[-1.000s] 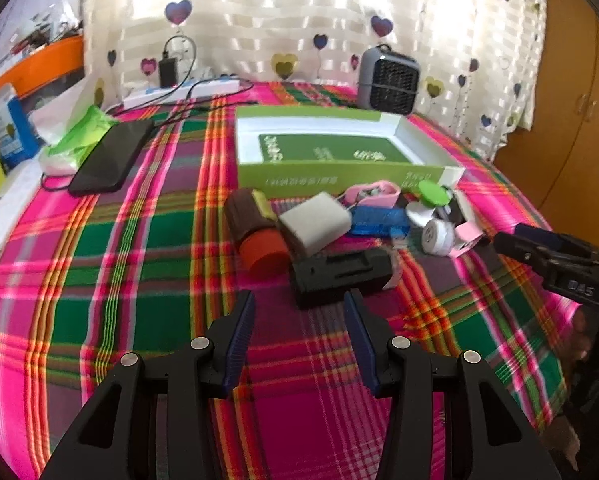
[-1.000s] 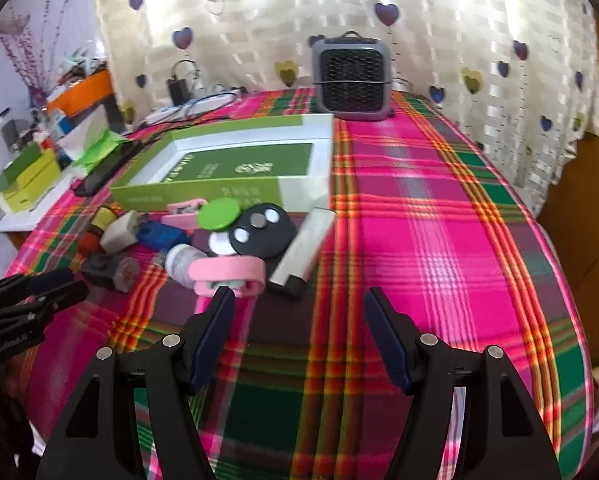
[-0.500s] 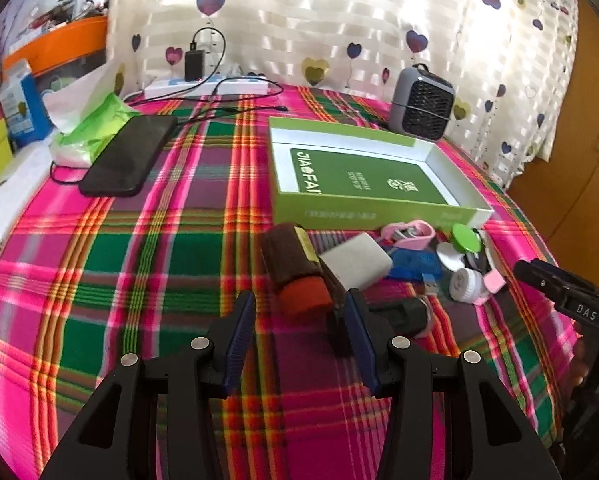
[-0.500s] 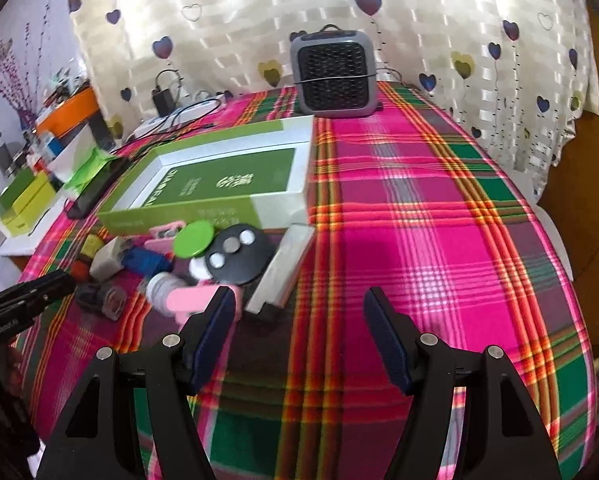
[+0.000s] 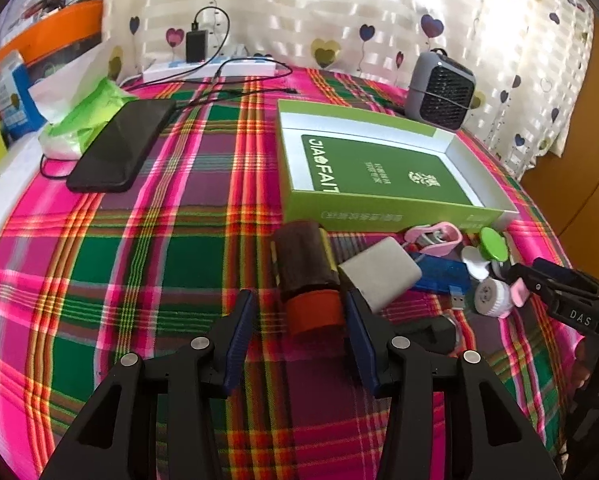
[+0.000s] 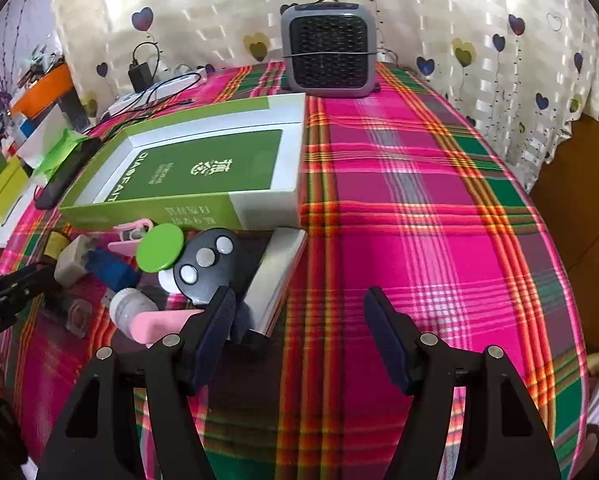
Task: Organize rigid objects
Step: 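Move left tool to the amber bottle while right tool approaches the white stick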
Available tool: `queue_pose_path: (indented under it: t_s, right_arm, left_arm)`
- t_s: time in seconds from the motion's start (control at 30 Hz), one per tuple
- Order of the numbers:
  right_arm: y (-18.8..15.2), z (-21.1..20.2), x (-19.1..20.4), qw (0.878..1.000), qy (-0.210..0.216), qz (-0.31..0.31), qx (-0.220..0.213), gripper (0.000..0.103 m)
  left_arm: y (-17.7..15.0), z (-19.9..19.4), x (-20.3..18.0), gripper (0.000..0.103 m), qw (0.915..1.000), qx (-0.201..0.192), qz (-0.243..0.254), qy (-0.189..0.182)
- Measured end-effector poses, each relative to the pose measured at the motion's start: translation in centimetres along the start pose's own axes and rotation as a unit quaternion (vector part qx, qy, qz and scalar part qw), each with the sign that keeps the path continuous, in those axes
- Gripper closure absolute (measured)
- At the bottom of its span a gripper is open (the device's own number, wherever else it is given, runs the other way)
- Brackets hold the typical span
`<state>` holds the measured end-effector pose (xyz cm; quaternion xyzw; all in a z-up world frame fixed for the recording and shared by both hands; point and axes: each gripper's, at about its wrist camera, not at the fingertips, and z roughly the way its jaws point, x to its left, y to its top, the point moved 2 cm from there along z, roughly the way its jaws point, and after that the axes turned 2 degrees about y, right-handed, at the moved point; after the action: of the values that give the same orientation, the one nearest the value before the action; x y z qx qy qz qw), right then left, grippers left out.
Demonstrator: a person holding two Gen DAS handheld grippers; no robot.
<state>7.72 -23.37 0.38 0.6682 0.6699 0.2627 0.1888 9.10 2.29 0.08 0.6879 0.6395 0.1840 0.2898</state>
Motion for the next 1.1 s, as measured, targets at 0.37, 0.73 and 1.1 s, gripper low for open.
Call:
queue_pose_path:
  t_s: [0.37,0.73,1.1]
  right_arm:
    - [0.3,0.4,-0.6,0.999,-0.039,-0.008,0.004,0.036]
    - [0.7,0.4,-0.8,0.999,-0.04,-0.002,0.002,0.044]
    - [0.6,0.3,-0.4,0.999,-0.035,-0.011,-0.004,0.068]
  left_arm:
    - [1.0,1.0,0.0,0.059,0.9996,0.009,0.02,0.019]
    - [1.4,1.4,0.0,0.059,0.9994,0.006,0.017,0.03]
    - [1.4,1.3,0.5,0.07,0.9995,0.006,-0.002,0.03]
